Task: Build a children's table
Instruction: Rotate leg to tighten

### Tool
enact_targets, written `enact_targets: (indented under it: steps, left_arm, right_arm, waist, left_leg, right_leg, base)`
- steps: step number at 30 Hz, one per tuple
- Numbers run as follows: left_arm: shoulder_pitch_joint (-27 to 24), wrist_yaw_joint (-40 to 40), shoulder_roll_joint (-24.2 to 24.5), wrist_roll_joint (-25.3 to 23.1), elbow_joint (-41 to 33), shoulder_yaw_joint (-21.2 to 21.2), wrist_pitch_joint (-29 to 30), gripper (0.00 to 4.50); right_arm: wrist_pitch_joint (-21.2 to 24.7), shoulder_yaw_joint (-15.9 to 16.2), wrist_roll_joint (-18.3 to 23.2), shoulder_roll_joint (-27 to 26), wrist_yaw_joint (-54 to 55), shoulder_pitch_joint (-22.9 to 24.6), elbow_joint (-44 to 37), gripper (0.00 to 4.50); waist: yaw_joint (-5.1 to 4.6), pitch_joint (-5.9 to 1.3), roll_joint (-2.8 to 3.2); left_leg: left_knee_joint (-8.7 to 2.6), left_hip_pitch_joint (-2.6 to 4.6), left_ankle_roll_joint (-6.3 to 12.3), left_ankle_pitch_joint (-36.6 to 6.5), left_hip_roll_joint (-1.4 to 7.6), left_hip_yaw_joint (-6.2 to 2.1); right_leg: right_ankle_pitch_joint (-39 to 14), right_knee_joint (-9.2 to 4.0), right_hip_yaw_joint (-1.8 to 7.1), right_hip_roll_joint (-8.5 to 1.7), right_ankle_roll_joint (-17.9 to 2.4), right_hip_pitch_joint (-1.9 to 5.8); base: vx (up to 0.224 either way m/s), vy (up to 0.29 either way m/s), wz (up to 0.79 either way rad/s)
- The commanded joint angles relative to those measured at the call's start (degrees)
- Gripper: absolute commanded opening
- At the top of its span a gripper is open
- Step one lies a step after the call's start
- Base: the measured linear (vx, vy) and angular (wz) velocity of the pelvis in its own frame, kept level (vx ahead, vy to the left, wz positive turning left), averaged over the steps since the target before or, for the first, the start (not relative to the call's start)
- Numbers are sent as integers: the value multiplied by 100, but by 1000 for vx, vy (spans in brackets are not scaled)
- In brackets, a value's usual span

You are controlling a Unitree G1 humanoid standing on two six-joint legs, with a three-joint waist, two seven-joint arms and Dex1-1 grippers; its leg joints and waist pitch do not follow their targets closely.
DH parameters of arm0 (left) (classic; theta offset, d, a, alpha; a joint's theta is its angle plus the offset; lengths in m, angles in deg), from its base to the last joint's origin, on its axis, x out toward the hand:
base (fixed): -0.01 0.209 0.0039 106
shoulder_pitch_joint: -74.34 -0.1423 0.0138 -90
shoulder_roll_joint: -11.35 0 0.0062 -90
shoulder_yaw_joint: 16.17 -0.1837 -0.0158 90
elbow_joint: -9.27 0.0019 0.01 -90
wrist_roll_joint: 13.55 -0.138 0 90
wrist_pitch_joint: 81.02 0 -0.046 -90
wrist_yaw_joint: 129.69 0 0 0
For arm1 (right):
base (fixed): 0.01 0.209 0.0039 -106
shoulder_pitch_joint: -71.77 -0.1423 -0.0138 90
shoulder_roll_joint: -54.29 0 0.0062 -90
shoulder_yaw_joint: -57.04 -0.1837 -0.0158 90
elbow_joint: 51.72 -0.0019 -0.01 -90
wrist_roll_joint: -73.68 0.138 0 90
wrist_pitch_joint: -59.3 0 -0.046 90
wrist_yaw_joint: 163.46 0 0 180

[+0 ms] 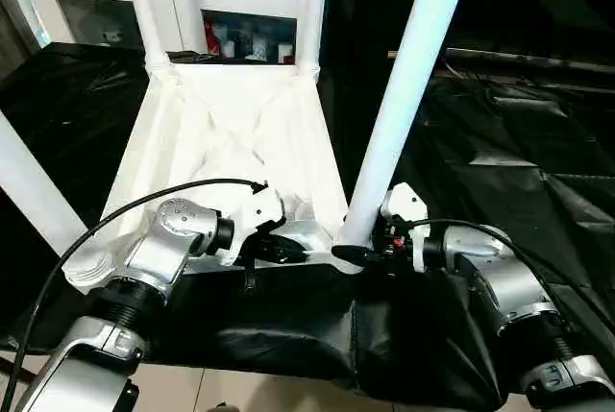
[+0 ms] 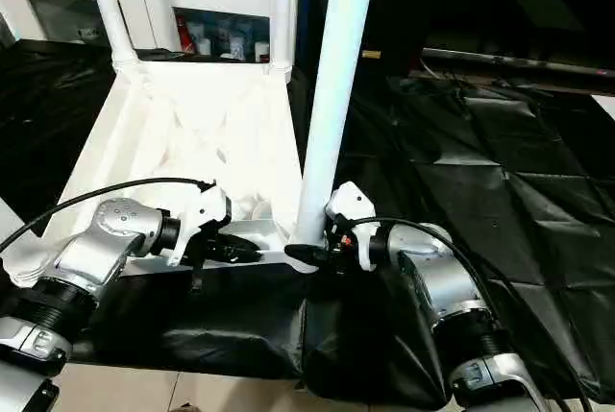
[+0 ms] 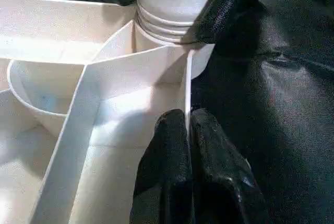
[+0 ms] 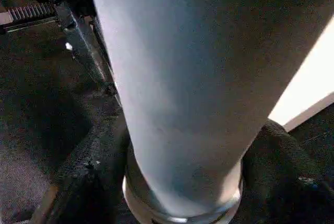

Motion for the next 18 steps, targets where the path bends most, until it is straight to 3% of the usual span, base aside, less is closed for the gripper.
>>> enact_targets:
  steps: [1,4,7,13,15,17,18]
  left_arm:
    - [-21,167,-179,32,80,-84,-57,0]
    - [105,717,-393,-117,311,-34,-31,0]
    - [205,1174,-583,-235,477,-6,-20,0]
    - [571,2881,-1450,-566,1038,57,370,0]
    - [636,3170,-1698,-638,1133,15,434,0]
    - [678,3340,-1971,-728,1195,-94,442,0]
    - [676,3306,-1986,-748,1189,-132,401,0]
  right_arm:
    - [69,-40,45,-40,49,38,-13,269]
    - [57,-240,86,-308,618,60,212,267]
    - [64,-365,19,-527,1181,20,437,267]
    - [266,-758,-345,-1405,3682,-395,1326,266]
    - [329,-889,-381,-1672,4306,-575,1604,266]
    - [156,-769,-495,-1970,4466,-689,1713,266]
    - [84,-640,-566,-2003,4333,-684,1673,266]
  waist:
    - [-15,-274,-26]
    - [-21,-255,-21]
    - [-29,-242,-41]
    - [-84,-233,-9]
    - [-99,-256,17]
    - [-108,-273,5]
    - [-96,-275,61]
  left_leg:
    - [-360,6,286,-937,138,12]
    - [-375,8,245,-1060,138,15]
    - [-403,26,86,-1357,132,-4]
    - [-424,30,-102,-1474,108,-26]
    - [-423,23,-106,-1415,114,-30]
    - [-407,-3,-65,-1294,102,-22]
    - [-413,-2,-59,-1258,104,-33]
  right_leg:
    - [-695,-364,252,-307,-1204,311]
    - [-928,-397,255,-312,-1154,291]
    - [-1823,-489,253,-344,-879,272]
    - [-2200,-541,247,-333,-704,231]
    - [-1968,-526,252,-327,-710,234]
    - [-1641,-497,251,-313,-738,257]
    - [-1516,-480,246,-313,-764,266]
  base:
    - [0,0,0]
    - [0,0,0]
    - [0,0,0]
    - [0,0,0]
    - [0,0,0]
    - [0,0,0]
    - [0,0,0]
